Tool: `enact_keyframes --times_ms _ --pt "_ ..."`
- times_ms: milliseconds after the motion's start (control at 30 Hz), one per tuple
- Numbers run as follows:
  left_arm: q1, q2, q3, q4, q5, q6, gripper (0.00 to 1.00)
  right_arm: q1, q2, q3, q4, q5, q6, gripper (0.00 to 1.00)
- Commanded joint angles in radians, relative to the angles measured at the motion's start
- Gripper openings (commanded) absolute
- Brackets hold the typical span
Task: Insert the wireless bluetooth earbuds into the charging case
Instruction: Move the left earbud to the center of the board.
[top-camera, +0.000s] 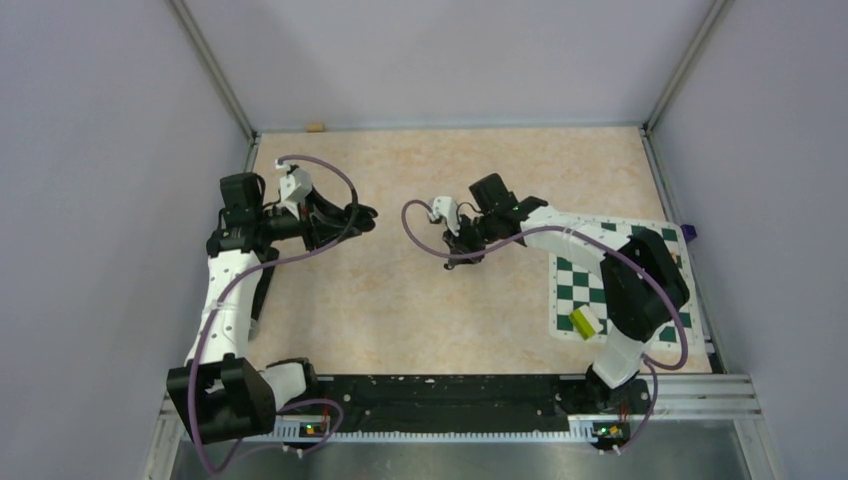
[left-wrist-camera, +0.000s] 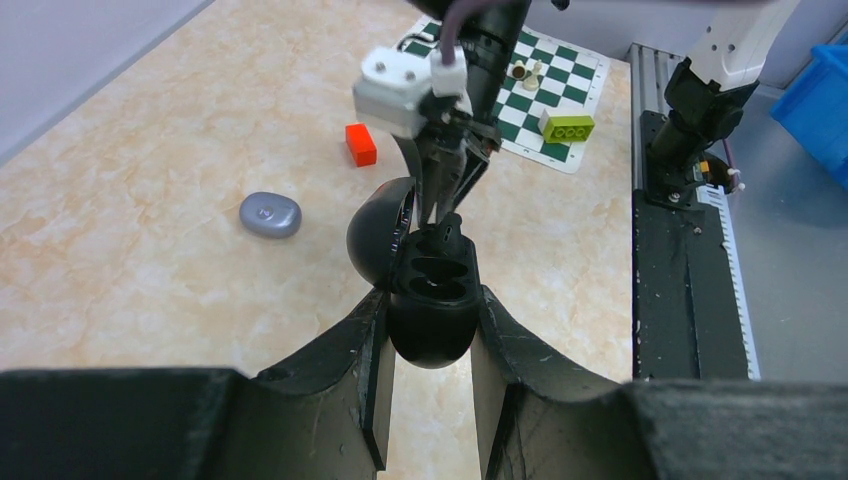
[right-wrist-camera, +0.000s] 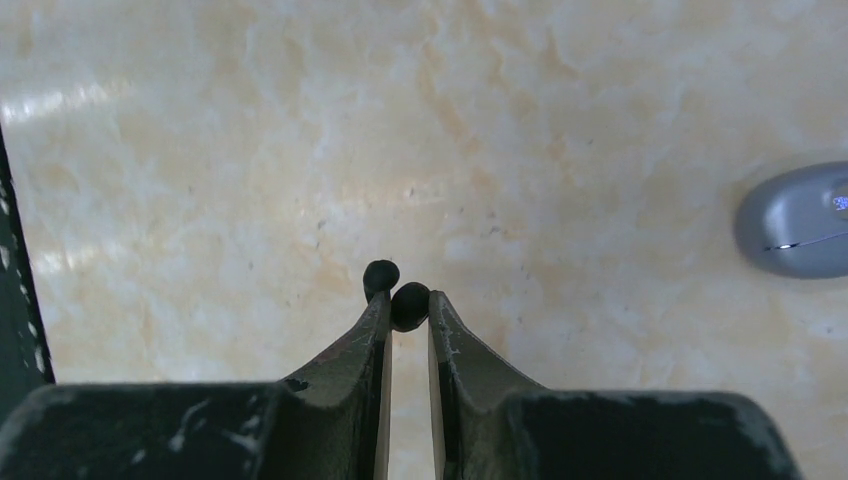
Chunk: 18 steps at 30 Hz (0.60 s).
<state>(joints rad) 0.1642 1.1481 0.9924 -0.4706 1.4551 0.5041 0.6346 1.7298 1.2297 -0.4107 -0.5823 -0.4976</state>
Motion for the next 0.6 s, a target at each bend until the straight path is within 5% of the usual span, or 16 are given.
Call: enact_keyframes --times_ms 0,233,567 --pt "0.001 -0.005 0.001 -0.009 0.058 0.061 0.00 -0.009 -0.033 -0.067 -0.087 0.000 -0.267 0.15" --pt "0.001 0.004 0.016 -0.068 0.073 0.108 0.00 -0.010 0.029 -0.072 -0.144 0.003 -0.407 0.18" --pt "0.001 0.041 0.061 -0.228 0.084 0.269 0.00 -0.009 0.070 -0.101 -0.031 0.042 -0.376 0.28"
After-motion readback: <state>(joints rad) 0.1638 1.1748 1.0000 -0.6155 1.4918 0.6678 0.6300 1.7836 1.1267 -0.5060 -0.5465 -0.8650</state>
